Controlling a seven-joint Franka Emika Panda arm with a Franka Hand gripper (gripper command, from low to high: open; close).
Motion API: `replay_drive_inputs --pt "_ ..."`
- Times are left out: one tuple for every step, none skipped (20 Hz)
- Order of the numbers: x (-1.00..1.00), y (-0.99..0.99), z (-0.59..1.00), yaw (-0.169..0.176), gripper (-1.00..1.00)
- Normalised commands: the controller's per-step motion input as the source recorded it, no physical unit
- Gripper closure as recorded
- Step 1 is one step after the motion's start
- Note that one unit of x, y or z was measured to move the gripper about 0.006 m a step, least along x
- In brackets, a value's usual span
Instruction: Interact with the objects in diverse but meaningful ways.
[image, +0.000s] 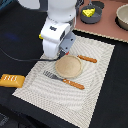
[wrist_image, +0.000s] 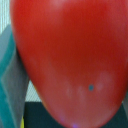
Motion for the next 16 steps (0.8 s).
replay_drive_inputs --pt "-0.97 -0.09 -0.04 -0.005 1.00" --pt "-0.98 -0.14 -0.05 -0.007 1.00" --pt "-0.96 -0.15 -0.07 -0.007 1.00" --pt "-0.97 -0.16 -0.09 -0.007 1.00" --pt "-0.96 -0.15 -0.10 -0.004 1.00" --pt "-0.95 -0.15 -0.12 -0.001 1.00" --pt "-0.92 -0.14 -0.14 0.000 1.00" --pt "-0.91 -0.14 -0.16 0.000 1.00" --pt "-0.89 -0.14 -0.18 0.000 1.00" --pt "-0.84 -0.13 -0.19 0.000 1.00" --pt "-0.84 -0.13 -0.21 0.000 1.00" --pt "-0.78 -0.13 -0.22 0.000 1.00" --pt "-0.77 -0.13 -0.23 0.000 1.00" --pt "-0.75 -0.11 -0.25 0.000 1.00" --pt "-0.74 -0.10 -0.25 0.000 1.00" --pt "-0.74 -0.10 -0.25 0.000 1.00"
